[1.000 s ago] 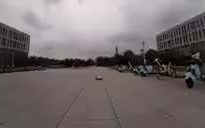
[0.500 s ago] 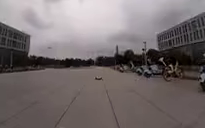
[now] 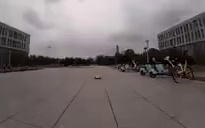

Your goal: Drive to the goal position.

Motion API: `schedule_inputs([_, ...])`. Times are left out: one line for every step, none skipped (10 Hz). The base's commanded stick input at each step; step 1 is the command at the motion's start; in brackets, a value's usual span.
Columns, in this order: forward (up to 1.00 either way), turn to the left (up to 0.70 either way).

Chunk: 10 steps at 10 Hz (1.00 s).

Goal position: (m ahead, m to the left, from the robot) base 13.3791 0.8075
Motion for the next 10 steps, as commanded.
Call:
schedule_inputs([1.0, 0.0])
schedule_inputs([1.0, 0.0])
schedule_inputs([1.0, 0.0])
schedule_inputs([1.0, 0.0])
schedule_inputs([1.0, 0.0])
schedule_inputs([1.0, 0.0])
schedule_inputs([1.0, 0.0])
schedule_inputs([1.0, 0.0])
schedule_inputs([1.0, 0.0])
schedule_inputs([1.0, 0.0])
